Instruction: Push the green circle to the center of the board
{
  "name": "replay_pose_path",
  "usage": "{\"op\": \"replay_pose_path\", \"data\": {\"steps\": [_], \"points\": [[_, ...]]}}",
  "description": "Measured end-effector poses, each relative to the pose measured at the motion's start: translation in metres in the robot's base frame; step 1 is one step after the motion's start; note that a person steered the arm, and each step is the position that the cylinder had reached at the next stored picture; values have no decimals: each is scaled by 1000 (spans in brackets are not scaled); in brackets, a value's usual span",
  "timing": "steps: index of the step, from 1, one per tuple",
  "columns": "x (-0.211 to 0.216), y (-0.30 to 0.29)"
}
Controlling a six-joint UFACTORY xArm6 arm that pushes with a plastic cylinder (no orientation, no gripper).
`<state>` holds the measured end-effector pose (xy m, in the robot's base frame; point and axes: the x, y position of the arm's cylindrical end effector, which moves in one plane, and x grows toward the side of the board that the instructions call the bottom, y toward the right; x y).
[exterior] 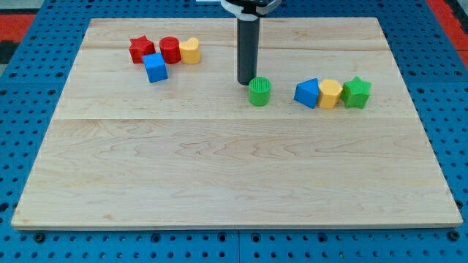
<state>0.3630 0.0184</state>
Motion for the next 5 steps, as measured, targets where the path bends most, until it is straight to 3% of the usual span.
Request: {"op": "replay_pose_path", "data": {"steps": [2,5], "points": [[29,-27],[36,-12]]}}
